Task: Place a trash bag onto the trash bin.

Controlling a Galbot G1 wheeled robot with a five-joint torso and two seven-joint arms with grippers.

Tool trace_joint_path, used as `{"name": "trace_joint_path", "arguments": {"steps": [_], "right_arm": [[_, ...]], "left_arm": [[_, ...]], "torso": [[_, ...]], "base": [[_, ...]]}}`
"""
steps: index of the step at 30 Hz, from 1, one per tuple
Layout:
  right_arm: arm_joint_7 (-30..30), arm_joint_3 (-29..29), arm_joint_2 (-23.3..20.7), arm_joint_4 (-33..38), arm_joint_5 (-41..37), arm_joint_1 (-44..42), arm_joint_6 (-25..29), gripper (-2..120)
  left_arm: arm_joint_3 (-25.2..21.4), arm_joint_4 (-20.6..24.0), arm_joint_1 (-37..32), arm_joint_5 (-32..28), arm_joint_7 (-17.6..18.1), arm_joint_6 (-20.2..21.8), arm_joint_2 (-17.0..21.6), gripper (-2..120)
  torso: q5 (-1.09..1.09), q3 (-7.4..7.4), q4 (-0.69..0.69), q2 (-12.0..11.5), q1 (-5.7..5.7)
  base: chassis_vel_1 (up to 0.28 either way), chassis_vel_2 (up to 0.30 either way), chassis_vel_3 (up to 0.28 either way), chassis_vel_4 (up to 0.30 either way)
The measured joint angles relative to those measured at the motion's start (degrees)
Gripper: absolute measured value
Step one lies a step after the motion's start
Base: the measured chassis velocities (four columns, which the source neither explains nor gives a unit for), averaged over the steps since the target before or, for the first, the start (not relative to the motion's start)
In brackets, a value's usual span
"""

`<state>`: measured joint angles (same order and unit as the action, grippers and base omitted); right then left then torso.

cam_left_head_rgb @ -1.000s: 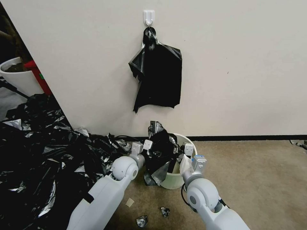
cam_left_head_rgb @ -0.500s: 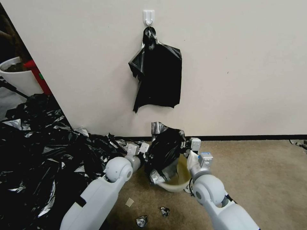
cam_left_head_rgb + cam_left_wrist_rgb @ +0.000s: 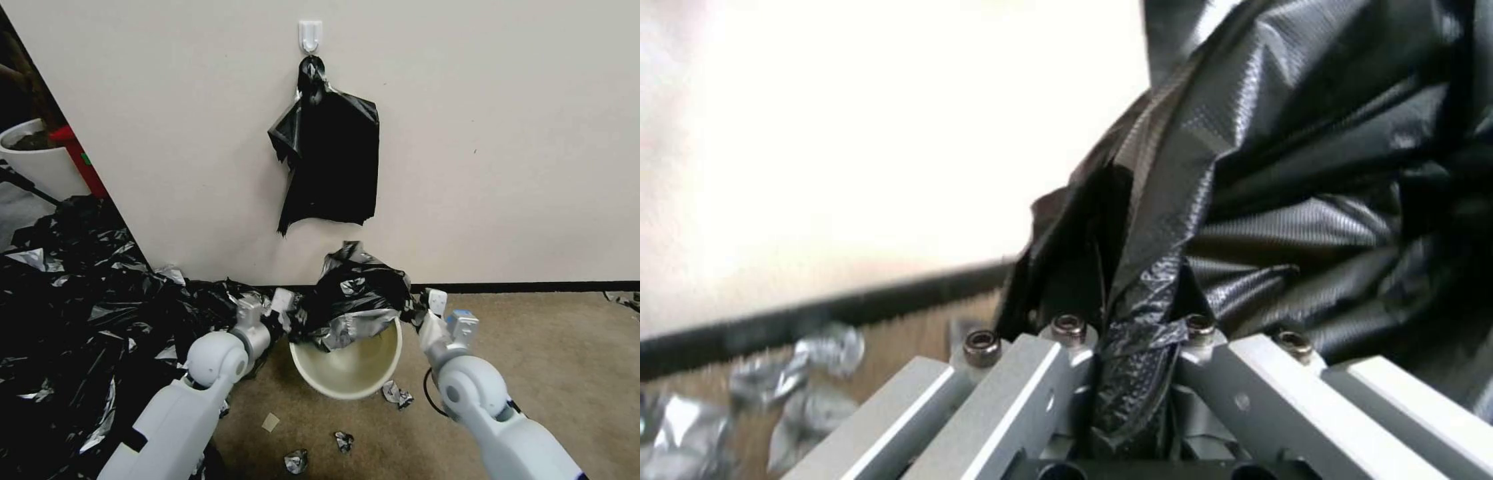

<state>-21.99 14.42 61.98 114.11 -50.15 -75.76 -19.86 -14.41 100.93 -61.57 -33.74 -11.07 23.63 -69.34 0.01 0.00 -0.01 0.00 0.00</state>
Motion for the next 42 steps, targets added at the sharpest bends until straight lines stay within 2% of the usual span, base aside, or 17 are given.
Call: {"name": "trace_joint_path", "arguments": {"steps": [6,12,13,15,17,18,22,24,25,28,29,30,34,35,38,39,42], "right_arm": [[-0.4,-2.4,-0.8,7.1,-4.8,-6.2,-2.0,0],[-2.0,-4.7,-0.2,8.6,-9.2,-7.7,-6.8,0],[-2.8,-4.8,0.2,7.9,-10.3,-7.2,-8.0,2],[-3.4,-4.3,0.8,6.4,-10.8,-6.2,-9.0,14],[-3.4,-4.3,0.7,6.3,-10.4,-6.2,-9.1,15],[-3.3,-4.3,0.6,6.4,-9.6,-6.2,-9.1,21],[-1.3,-4.9,-1.5,7.5,-0.7,-7.9,-8.0,36],[-0.3,-5.4,-3.5,8.8,7.8,-10.5,-6.7,45],[-0.3,-5.4,-3.5,8.8,7.8,-10.5,-6.7,45],[0.7,-5.7,-5.2,10.8,15.6,-13.6,-5.4,59],[0.7,-5.7,-5.2,10.8,15.6,-13.6,-5.4,59],[2.0,-5.8,-5.7,11.4,19.8,-14.9,-4.4,64],[8.2,-6.4,-5.9,11.8,30.6,-16.7,1.4,82],[8.2,-6.4,-5.9,11.8,30.6,-16.7,1.4,82],[14.4,-6.4,-5.6,10.4,38.8,-16.6,8.3,95],[14.4,-6.4,-5.6,10.4,38.8,-16.6,8.3,95],[19.2,-5.3,-5.1,6.6,50.7,-16.1,17.1,100]], "left_arm": [[-1.8,-0.5,0.2,-2.4,2.1,-2.0,-1.6,3],[-2.5,-0.3,0.6,-3.9,2.6,-2.0,-2.2,3],[-2.8,0.1,0.6,-4.3,2.6,-1.8,-2.2,3],[-3.1,0.7,0.3,-4.5,2.6,-1.7,-2.0,3],[-3.1,0.7,0.2,-4.5,2.6,-1.6,-1.9,3],[-3.1,0.7,0.1,-4.5,2.7,-1.6,-1.9,3],[-3.1,0.4,0.1,-4.4,3.6,-1.6,-1.8,3],[-2.8,-0.3,1.0,-4.4,5.8,-0.5,-2.0,3],[-2.8,-0.3,1.0,-4.4,5.8,-0.5,-2.0,3],[-2.4,-0.5,1.9,-4.4,8.6,1.8,-2.2,3],[-2.4,-0.5,1.9,-4.4,8.6,1.8,-2.2,3],[-2.2,-0.5,2.4,-4.4,9.7,2.8,-2.3,3],[-1.6,-0.3,3.1,-4.5,11.9,5.2,-2.6,3],[-1.6,-0.3,3.1,-4.5,11.9,5.2,-2.6,3],[-1.5,0.5,3.1,-5.6,13.6,6.8,-2.8,3],[-1.5,0.5,3.1,-5.6,13.6,6.8,-2.8,3],[-1.7,1.5,3.1,-7.2,15.1,8.1,-2.8,3]], "torso": [[-0.01,0.0,0.0,0.0,0.0],[-0.02,0.0,-0.01,0.0,0.0],[0.0,0.0,0.0,0.0,0.0],[0.0,0.0,0.02,0.0,0.0],[0.0,0.0,0.02,0.0,0.0],[0.0,0.0,0.02,0.0,0.0],[0.0,0.0,0.01,0.0,0.0],[0.0,0.0,0.0,0.0,0.0],[0.0,0.0,0.0,0.0,0.0],[-0.01,0.0,0.0,0.0,0.0],[-0.01,0.0,0.0,0.0,0.0],[-0.01,0.0,0.0,0.0,0.0],[0.0,0.0,0.0,0.0,0.0],[0.0,0.0,0.0,0.0,0.0],[-0.01,0.0,0.01,0.0,0.0],[-0.01,0.0,0.01,0.0,0.0],[0.0,0.0,0.0,0.0,0.0]], "base": [[0.0,0.0,0.0,0.0],[0.0,0.0,0.0,0.0],[0.0,0.0,0.0,0.0],[0.0,0.0,0.0,0.0],[0.0,0.0,0.0,0.0],[0.0,0.0,0.0,0.0],[0.0,0.0,0.0,0.0],[0.0,0.0,0.0,0.0],[0.0,0.0,0.0,0.0],[0.0,0.0,0.0,0.0],[0.0,0.0,0.0,0.0],[0.0,0.0,0.0,0.0],[0.0,0.0,0.0,0.0],[0.0,0.0,0.0,0.0],[0.0,0.0,0.0,0.0],[0.0,0.0,0.0,0.0],[0.0,0.0,0.0,0.0]]}}
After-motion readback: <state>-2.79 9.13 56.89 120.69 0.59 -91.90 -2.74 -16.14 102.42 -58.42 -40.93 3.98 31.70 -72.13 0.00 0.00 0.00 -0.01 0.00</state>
